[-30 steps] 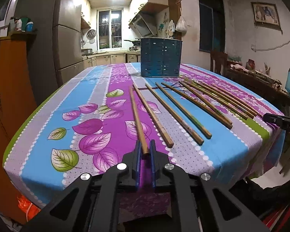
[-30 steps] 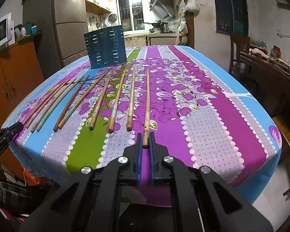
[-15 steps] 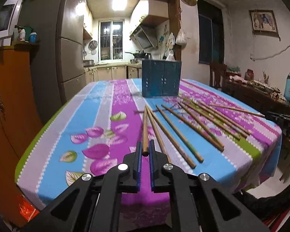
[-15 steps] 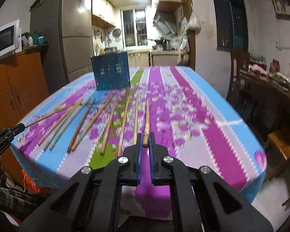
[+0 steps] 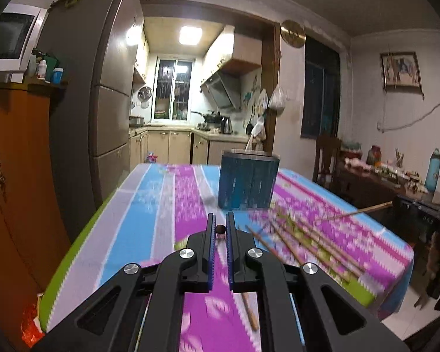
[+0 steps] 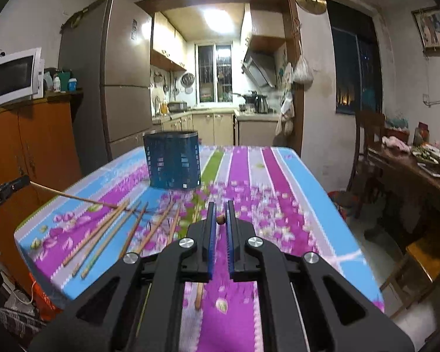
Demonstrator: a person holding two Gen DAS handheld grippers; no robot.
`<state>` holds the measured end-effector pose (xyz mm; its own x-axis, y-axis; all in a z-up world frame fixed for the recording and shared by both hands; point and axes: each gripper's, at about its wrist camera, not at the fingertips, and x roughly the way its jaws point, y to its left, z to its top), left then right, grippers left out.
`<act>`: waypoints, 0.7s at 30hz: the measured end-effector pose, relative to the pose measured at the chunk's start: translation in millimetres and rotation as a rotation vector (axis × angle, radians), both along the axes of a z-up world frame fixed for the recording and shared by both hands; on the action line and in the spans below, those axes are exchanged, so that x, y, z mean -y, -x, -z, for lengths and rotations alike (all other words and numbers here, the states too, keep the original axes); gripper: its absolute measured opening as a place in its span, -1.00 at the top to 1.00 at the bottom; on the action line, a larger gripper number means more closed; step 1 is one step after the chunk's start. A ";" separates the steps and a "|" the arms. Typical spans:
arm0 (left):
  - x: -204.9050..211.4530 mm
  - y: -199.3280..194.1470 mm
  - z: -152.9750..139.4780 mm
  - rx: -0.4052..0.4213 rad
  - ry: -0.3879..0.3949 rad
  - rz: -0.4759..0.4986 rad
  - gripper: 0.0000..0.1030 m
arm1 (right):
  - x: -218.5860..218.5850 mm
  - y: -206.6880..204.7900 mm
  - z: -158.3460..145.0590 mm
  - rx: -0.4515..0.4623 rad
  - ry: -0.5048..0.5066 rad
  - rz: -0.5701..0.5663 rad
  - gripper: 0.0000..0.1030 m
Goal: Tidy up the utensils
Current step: 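Lift the held chopsticks with both tools and carry them over the blue holder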
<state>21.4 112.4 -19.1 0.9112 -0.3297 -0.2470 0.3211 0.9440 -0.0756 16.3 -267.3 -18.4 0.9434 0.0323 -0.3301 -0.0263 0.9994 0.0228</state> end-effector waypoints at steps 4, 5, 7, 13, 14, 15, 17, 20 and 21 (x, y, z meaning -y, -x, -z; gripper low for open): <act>-0.5 -7.7 -21.5 0.037 0.014 0.012 0.85 | 2.7 -13.6 -16.4 0.028 0.016 -0.010 0.91; 0.3 -10.6 -27.1 0.045 0.015 0.017 0.85 | 3.1 -16.0 -18.8 0.032 0.020 -0.013 0.91; 3.2 -16.3 -35.4 0.057 0.009 0.027 0.85 | 4.6 -23.0 -25.6 0.037 0.024 -0.027 0.91; 12.8 -40.1 -51.6 0.070 -0.007 0.053 0.85 | 8.1 -46.5 -43.3 0.053 0.048 -0.049 0.91; 13.4 -47.5 -53.9 0.067 -0.001 0.057 0.85 | 8.3 -49.3 -45.1 0.055 0.049 -0.050 0.91; 12.8 -52.5 -55.6 0.064 0.005 0.061 0.85 | 9.1 -54.8 -49.5 0.059 0.051 -0.054 0.91; 13.3 -64.6 -59.9 0.055 0.021 0.070 0.85 | 10.1 -62.0 -56.4 0.067 0.055 -0.060 0.91; 12.4 -78.6 -65.5 0.045 0.035 0.079 0.85 | 12.2 -74.8 -70.0 0.073 0.051 -0.079 0.91; 12.8 -81.3 -66.7 0.046 0.034 0.078 0.85 | 12.6 -79.7 -74.4 0.075 0.052 -0.085 0.91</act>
